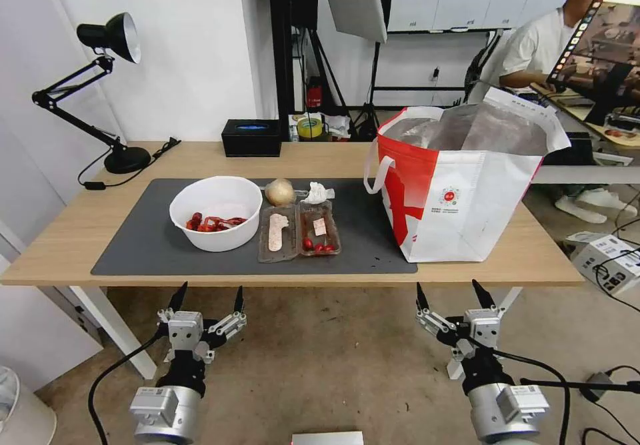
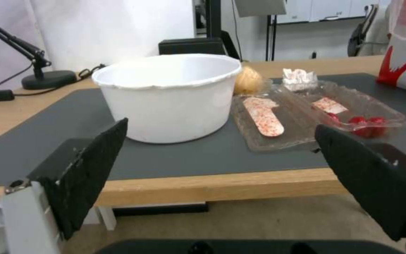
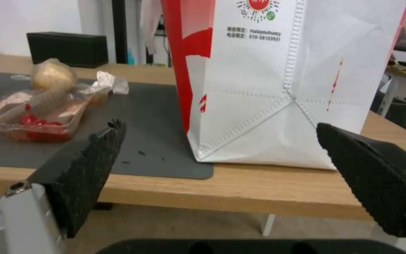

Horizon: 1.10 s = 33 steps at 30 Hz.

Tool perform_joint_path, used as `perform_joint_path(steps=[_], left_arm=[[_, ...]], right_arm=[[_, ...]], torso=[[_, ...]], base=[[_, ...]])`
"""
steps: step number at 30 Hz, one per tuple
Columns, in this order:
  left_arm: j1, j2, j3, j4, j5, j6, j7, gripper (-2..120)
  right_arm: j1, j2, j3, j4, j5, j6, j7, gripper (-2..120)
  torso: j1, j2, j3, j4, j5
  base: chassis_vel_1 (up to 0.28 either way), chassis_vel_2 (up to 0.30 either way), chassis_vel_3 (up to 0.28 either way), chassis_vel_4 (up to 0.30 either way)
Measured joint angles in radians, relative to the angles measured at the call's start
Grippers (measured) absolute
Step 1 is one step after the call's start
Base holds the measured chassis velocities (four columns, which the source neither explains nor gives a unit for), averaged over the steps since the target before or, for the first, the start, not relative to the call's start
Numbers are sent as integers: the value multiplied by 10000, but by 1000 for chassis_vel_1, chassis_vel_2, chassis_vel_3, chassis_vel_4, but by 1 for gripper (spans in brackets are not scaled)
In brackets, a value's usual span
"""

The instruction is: Pick up the trash from the table and place it into the takeout bag.

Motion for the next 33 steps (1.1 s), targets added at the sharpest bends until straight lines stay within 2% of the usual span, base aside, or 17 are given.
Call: perform_joint_path(steps=[17,19,20,21,23,24,25,26,27,28,31,33], left_arm=[[-1,1,0,0,-2,1,1,100],[-116,70,-27,-3,-186,167,-76,100],[-356,216,-98,-24,-515,482,-254,100],[-356,216,-98,-24,-515,482,-254,100],[-867,528,-250,-100,-1223,1153,-637,100],[-1312,797,-384,-161,-1841,1739,-987,100],[-1312,797,-384,-161,-1841,1739,-987,100],[-1617,983,-472,-202,-2255,2134,-1223,100],[-1769,1068,-516,-212,-2599,2213,-1324,100],[-1769,1068,-516,-212,-2599,2213,-1324,100],[-1858,1114,-535,-173,-2996,2067,-1360,100],[-1859,1107,-519,-155,-3016,2043,-1363,100]], right_arm=[[11,-40,7,0,28,-12,0,100],[84,-208,74,0,143,-105,-3,100],[112,-301,73,1,228,-174,-20,100],[112,-301,73,1,228,-174,-20,100],[346,-807,266,1,625,-544,-60,100],[558,-1265,435,1,998,-901,-110,100],[558,-1265,435,1,998,-901,-110,100],[752,-1682,590,1,1331,-1213,-156,100],[956,-2132,765,1,1700,-1561,-203,100],[956,-2132,765,1,1700,-1561,-203,100],[1471,-3218,1161,-4,2589,-2393,-323,100],[1648,-3478,1196,-66,2865,-2566,-404,100]], torso=[[0,0,0,0,0],[0,0,0,6,-4],[-1,0,1,0,4],[-1,0,1,0,4],[0,0,0,-1,-1],[0,0,1,0,-1],[0,0,1,0,-1],[1,0,0,-3,1],[1,-1,1,-3,3],[1,-1,1,-3,3],[0,0,1,0,1],[1,0,1,4,-4]], base=[[0,0,0,0],[0,0,0,0],[0,0,0,0],[0,0,0,0],[0,0,0,0],[0,0,0,0],[0,0,0,0],[0,0,0,0],[0,0,0,0],[0,0,0,0],[0,0,0,0],[0,0,0,0]])
